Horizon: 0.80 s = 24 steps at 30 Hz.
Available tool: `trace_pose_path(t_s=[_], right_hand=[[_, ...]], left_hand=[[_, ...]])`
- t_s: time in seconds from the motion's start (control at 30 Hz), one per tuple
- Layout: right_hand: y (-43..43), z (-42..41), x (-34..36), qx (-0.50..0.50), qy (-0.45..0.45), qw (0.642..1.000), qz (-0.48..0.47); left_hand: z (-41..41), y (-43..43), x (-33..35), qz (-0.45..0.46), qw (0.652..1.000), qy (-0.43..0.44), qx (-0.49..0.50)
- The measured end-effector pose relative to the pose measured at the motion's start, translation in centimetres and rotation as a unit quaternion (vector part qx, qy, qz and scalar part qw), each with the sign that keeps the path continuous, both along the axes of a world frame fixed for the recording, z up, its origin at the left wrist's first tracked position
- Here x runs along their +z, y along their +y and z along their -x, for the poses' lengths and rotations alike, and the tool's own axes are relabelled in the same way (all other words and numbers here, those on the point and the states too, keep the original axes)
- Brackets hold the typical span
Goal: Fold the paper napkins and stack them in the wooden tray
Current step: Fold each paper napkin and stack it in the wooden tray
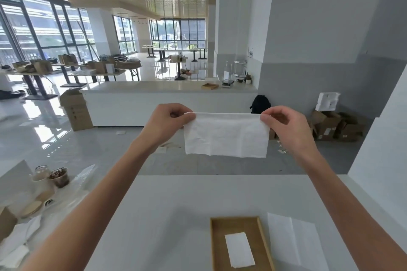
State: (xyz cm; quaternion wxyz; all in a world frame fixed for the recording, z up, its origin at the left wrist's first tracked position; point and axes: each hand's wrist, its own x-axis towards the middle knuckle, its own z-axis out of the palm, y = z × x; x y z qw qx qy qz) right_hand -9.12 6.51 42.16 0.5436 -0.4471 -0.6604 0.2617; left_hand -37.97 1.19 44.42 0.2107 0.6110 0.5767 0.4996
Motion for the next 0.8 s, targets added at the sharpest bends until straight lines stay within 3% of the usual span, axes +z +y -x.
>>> trace_pose_path(t_s=[0.1, 0.2, 0.3, 0.4, 0.5, 0.57, 0.67, 0.8], right_hand=[[0.4, 0.5, 0.4, -0.032, -0.083, 0.994, -0.067], [0.4, 1.6, 1.9, 0.055, -0.179, 0.98, -0.07], [0.1, 3.3, 3.9, 0.178, -0.315, 0.929, -0.073], [0.2, 4.2, 5.1, 0.198, -0.376, 0.899, -0.108], [0.4, 3.7, 5.5, 0.169, -0.32, 0.917, -0.169], [0.3, 2.8, 4.6, 0.12, -0.188, 0.961, -0.164], [0.3, 1.8, 1.8, 0.072, 0.007, 0.997, -0.035], [-0.3, 1.9, -1.4, 0.165, 0.058, 0.974, 0.143]], left_hand=[[0.0, 0.4, -0.4, 0.023, 0.992, 0.116, 0.052], [-2.1, 0.4, -1.0, 0.037, 0.976, 0.211, 0.025], [-5.6, 0.0, -1.3, 0.075, 0.979, 0.127, -0.143], [-7.2, 0.3, -2.2, 0.114, 0.967, -0.008, -0.226], [-7.7, 0.8, -3.6, 0.104, 0.968, -0.086, -0.211], [-7.7, 0.8, -4.1, 0.086, 0.965, -0.16, -0.187], [-7.2, 0.7, -3.8, 0.059, 0.956, -0.245, -0.149], [-6.7, 0.3, -3.0, 0.05, 0.951, -0.278, -0.128]])
